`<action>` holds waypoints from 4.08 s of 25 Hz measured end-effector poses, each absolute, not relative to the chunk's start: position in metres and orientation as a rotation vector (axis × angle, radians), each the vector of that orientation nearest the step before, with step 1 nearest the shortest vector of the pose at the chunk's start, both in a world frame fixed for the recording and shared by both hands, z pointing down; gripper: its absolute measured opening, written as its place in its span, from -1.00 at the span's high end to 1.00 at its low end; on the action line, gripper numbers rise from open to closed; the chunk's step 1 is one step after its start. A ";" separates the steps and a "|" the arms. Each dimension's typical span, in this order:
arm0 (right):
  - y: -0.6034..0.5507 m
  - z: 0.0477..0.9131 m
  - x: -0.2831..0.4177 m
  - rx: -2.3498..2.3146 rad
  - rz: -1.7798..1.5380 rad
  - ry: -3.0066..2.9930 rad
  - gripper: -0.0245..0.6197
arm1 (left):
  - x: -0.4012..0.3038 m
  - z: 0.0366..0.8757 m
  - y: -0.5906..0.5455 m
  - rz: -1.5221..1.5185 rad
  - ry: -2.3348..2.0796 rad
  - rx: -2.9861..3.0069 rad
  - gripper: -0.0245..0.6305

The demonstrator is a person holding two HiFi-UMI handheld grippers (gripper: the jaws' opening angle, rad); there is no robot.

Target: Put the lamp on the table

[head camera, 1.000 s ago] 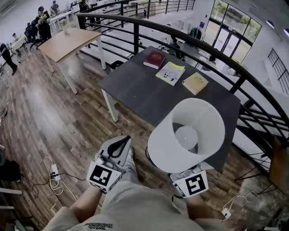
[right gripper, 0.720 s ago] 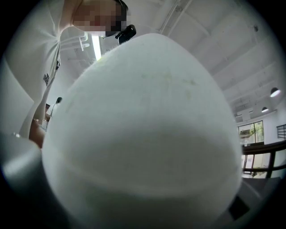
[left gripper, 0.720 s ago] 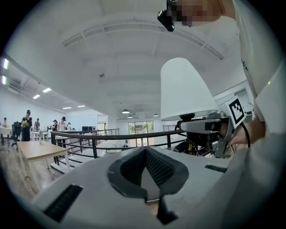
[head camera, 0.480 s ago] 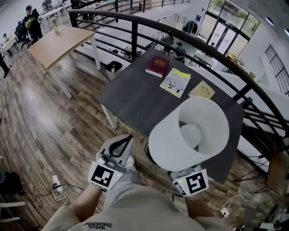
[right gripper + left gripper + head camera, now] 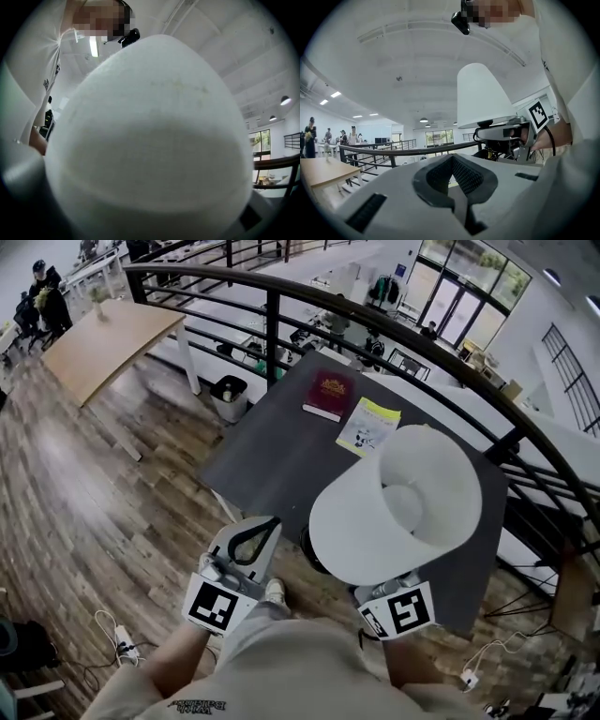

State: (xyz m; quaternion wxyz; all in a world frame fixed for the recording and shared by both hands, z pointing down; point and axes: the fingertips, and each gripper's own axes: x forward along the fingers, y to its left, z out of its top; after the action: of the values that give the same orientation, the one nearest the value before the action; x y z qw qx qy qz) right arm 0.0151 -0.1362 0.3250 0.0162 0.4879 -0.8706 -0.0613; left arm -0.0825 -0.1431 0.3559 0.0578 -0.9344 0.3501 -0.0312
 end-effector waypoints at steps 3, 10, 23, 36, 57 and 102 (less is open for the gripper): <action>-0.158 0.320 0.010 1.530 -0.192 -2.703 0.62 | -0.088 0.351 -0.162 -0.094 1.057 -2.839 0.92; -0.188 0.318 0.015 1.507 -0.180 -2.715 0.62 | -0.081 0.352 -0.183 -0.122 1.068 -2.842 0.92; -0.216 0.327 0.040 1.442 -0.162 -2.724 0.62 | -0.063 0.358 -0.207 -0.158 1.235 -2.836 0.92; -0.240 0.334 0.054 1.443 -0.129 -2.724 0.62 | -0.054 0.367 -0.235 -0.191 1.309 -2.842 0.92; -0.441 0.350 0.023 1.532 -0.182 -2.705 0.62 | -0.071 0.363 -0.418 0.047 1.432 -2.693 0.92; -0.586 0.581 -0.006 1.487 -0.096 -2.640 0.58 | -0.063 0.631 -0.550 -0.170 1.641 -2.841 0.92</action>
State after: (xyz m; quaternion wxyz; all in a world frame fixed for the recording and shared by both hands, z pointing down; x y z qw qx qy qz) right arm -0.0064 -0.5859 0.5808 0.0547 0.4898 -0.8695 -0.0317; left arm -0.0630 -0.5502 0.6311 -0.0718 -0.8626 0.4981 -0.0517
